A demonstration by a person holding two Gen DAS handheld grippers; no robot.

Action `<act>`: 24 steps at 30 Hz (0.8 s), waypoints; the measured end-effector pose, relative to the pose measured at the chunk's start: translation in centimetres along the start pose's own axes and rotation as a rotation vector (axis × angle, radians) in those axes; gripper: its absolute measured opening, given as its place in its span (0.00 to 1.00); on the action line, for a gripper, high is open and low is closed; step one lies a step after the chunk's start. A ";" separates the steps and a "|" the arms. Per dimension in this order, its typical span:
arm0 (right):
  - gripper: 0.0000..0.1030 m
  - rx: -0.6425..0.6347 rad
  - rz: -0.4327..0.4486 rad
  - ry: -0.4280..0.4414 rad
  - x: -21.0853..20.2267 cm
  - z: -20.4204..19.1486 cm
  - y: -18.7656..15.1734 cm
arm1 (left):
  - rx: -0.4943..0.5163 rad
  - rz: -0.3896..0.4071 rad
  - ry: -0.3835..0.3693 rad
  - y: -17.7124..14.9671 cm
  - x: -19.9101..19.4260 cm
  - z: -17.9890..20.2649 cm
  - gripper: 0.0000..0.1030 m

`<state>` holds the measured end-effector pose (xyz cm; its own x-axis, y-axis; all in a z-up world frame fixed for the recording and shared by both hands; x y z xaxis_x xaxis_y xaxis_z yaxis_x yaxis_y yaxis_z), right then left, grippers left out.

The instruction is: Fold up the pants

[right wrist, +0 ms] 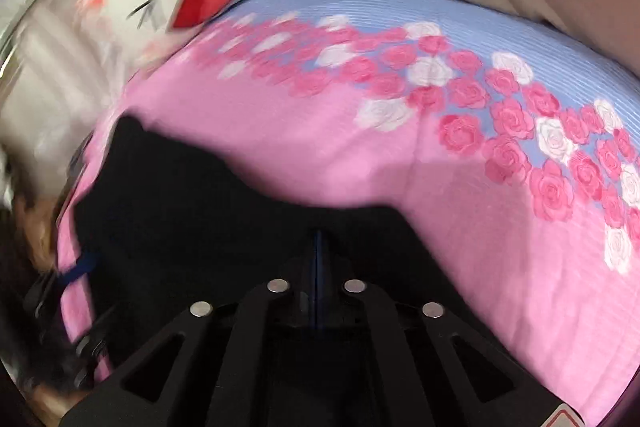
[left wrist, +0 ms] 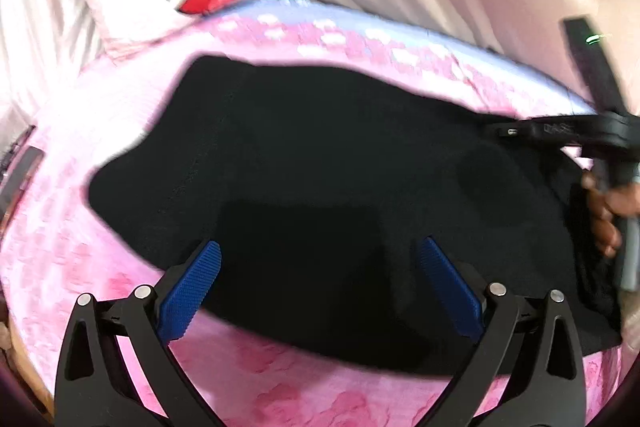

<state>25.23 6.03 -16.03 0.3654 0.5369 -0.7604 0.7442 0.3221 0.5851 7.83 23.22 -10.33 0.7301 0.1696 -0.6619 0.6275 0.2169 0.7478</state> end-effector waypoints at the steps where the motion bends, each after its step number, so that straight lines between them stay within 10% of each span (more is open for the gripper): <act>1: 0.00 0.065 0.003 0.007 -0.4 0.4 0.6 | -0.020 0.032 0.019 0.4 -1.0 -1.0 0.95; 4: 0.04 -0.014 0.074 -0.010 -3.7 -2.4 0.4 | -0.147 0.062 0.088 1.3 -2.5 -6.5 0.95; 9: 0.07 -0.116 0.123 0.018 -7.8 -7.0 -3.3 | -0.451 -0.114 0.034 -0.1 2.3 -13.8 0.95; 15: 0.09 -0.215 0.050 -0.011 -4.8 -10.7 -5.2 | -0.351 -0.073 -0.029 2.8 5.4 -9.9 0.92; 16: 0.09 -0.210 0.054 -0.015 -4.5 -11.1 -5.0 | -0.338 -0.064 -0.003 3.1 5.6 -9.7 0.81; 18: 0.09 -0.170 0.069 -0.007 -4.5 -11.0 -4.7 | -0.336 -0.054 -0.034 3.9 6.2 -9.2 0.29; 24: 0.24 -0.062 0.159 -0.077 -8.4 -7.7 -5.7 | -0.326 0.051 -0.117 6.6 2.5 -7.9 0.22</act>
<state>13.62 5.63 -10.80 0.5192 0.5244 -0.6749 0.6386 0.2867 0.7141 11.61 32.70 -7.49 0.7960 0.0807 -0.5999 0.4842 0.5099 0.7111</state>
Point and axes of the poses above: each gripper's, at about its wrist camera, not at the fingertips, and x roughly the way its jaws point, z to its right, y to its top, the point moved 6 cm from there along x, roughly the way its jaws point, and after that the axes turned 6 degrees about z, right-handed, at the moved point
